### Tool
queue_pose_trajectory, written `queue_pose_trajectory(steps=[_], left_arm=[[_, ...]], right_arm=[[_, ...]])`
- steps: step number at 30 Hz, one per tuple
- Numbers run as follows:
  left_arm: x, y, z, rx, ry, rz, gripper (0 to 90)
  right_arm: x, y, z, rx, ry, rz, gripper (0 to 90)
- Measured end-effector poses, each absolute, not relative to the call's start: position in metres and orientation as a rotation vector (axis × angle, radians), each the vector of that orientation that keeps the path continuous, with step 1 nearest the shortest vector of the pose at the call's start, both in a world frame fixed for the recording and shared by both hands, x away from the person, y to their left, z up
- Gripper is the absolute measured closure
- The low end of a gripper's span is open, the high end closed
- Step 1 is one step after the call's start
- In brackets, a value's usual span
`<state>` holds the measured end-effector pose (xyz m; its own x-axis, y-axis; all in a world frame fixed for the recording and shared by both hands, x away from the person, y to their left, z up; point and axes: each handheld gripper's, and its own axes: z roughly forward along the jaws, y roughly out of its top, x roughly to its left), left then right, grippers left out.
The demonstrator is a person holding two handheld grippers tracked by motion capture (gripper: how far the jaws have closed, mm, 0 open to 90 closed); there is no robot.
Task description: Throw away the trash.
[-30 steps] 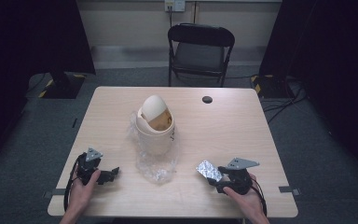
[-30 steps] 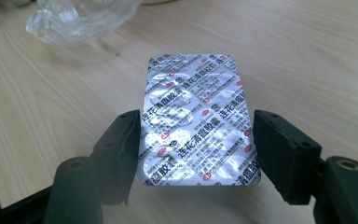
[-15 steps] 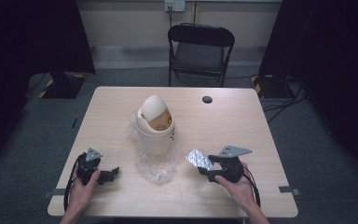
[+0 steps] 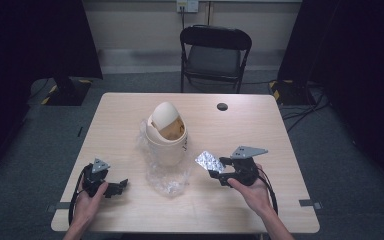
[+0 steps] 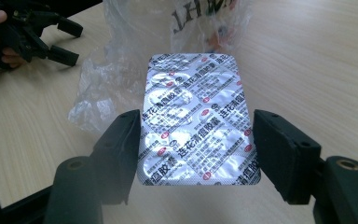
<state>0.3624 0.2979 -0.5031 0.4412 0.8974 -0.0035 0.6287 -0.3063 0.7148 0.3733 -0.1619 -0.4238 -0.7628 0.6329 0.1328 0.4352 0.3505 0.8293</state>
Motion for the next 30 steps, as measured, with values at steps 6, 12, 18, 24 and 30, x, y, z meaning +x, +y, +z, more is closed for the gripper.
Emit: queue_pose_trajectory(steps=[6, 12, 18, 24, 30], left_arm=[[0.362, 0.298, -0.503, 2.046, 1.273, 0.529, 0.0], [0.362, 0.298, -0.503, 2.046, 1.272, 0.53, 0.0], [0.362, 0.298, -0.503, 2.046, 1.272, 0.53, 0.0], [0.362, 0.298, -0.503, 2.046, 1.272, 0.53, 0.0], [0.362, 0.298, -0.503, 2.046, 1.272, 0.53, 0.0]], right_arm=[[0.381, -0.158, -0.411, 0.933, 2.396, 1.389, 34.4], [0.39, -0.149, -0.402, 0.906, 2.39, 1.421, 34.4], [0.398, -0.138, -0.39, 0.863, 2.4, 1.432, 34.4], [0.408, -0.125, -0.377, 0.831, 2.4, 1.447, 34.4], [0.415, -0.115, -0.372, 0.812, 2.412, 1.454, 34.4]])
